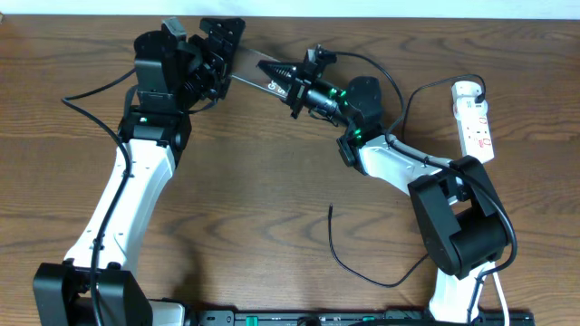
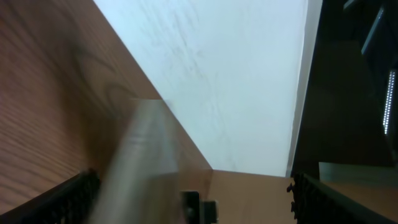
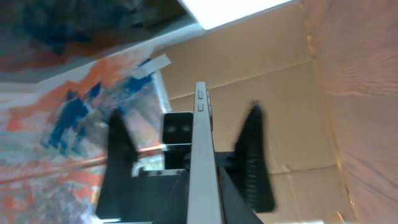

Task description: Plug charger to phone and switch on socket

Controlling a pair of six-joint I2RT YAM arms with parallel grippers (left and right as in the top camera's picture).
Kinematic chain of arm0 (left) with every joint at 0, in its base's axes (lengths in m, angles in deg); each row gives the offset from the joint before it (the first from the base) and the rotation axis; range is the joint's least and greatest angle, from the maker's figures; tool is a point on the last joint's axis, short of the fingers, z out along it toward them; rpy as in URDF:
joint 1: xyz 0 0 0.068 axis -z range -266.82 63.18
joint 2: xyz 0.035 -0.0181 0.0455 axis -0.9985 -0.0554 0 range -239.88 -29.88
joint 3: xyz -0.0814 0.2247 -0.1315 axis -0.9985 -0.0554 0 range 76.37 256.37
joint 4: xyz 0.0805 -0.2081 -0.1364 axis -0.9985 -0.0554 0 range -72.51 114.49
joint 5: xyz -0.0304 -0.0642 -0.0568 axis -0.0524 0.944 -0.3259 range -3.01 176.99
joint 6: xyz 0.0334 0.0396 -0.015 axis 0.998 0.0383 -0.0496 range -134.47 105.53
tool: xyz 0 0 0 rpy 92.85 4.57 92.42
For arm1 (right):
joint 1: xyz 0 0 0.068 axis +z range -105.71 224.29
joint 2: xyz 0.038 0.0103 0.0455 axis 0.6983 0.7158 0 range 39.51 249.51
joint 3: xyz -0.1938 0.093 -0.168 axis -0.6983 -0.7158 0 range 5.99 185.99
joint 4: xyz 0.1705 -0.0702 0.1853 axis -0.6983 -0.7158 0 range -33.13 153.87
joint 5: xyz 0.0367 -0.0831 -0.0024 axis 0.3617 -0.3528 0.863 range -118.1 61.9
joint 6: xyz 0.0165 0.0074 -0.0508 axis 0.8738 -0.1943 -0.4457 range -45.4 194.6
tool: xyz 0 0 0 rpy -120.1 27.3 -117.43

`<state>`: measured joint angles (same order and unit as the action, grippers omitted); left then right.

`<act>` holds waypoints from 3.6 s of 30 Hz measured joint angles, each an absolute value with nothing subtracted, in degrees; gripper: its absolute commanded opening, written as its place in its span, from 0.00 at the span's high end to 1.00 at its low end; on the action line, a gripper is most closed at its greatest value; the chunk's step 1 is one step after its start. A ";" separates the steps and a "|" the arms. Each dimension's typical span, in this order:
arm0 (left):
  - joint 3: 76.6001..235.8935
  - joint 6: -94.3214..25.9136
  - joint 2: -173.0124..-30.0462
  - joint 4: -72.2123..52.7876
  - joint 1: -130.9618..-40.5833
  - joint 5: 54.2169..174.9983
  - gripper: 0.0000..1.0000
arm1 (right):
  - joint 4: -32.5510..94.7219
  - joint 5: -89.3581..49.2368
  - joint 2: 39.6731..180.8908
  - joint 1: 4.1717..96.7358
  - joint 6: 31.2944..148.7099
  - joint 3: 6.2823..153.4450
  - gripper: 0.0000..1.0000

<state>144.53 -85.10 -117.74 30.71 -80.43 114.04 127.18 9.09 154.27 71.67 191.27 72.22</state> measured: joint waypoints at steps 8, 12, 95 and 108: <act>144.53 -84.35 -117.76 30.73 -80.45 113.89 0.49 | 129.34 7.03 154.31 71.97 191.40 72.22 0.98; 144.53 -84.11 -117.76 30.71 -80.45 113.65 0.69 | 129.32 6.73 154.31 72.12 191.40 72.22 0.99; 144.33 -29.36 -118.57 -13.05 -104.43 161.86 0.93 | 11.60 -29.23 145.11 80.91 114.74 82.50 0.17; 144.33 -18.46 -118.57 -20.67 -104.12 156.64 0.93 | 13.44 -29.12 145.11 84.06 120.49 72.97 0.18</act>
